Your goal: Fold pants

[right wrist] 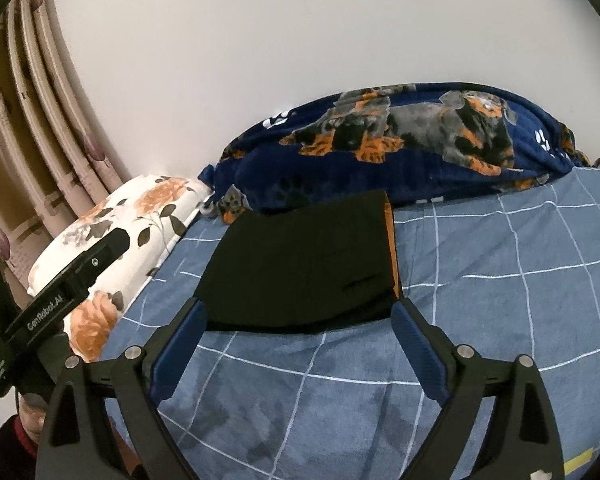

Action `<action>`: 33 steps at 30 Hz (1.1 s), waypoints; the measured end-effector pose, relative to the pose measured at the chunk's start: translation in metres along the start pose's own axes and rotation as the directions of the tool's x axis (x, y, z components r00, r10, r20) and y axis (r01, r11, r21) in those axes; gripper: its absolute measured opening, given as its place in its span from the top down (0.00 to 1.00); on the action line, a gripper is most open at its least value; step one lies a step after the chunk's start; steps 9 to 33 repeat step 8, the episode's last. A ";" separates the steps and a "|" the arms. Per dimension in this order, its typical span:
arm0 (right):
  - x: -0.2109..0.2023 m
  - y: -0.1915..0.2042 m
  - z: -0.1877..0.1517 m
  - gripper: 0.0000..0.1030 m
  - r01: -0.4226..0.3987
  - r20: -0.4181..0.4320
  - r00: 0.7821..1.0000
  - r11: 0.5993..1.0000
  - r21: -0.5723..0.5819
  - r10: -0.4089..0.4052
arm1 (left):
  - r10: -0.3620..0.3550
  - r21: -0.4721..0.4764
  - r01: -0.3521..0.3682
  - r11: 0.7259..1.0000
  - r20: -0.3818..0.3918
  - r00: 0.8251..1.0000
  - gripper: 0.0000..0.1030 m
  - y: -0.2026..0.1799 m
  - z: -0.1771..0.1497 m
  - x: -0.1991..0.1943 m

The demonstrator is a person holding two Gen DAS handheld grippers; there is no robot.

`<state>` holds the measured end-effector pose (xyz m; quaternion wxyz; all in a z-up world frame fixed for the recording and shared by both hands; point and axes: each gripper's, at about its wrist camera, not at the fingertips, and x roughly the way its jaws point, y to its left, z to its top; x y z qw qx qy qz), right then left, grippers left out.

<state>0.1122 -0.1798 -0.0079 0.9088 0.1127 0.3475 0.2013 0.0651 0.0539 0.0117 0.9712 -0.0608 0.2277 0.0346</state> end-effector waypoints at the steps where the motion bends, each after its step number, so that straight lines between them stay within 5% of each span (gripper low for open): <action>1: 0.000 0.000 0.000 0.10 0.007 -0.001 1.000 1.000 -0.003 -0.007 | 0.009 0.007 -0.009 1.000 0.010 1.000 0.00 -0.001 -0.002 -0.001; 33: 0.000 0.003 0.001 0.09 0.045 0.012 0.999 0.999 -0.018 -0.044 | 0.000 0.027 -0.001 1.000 0.028 1.000 0.00 -0.006 -0.004 -0.002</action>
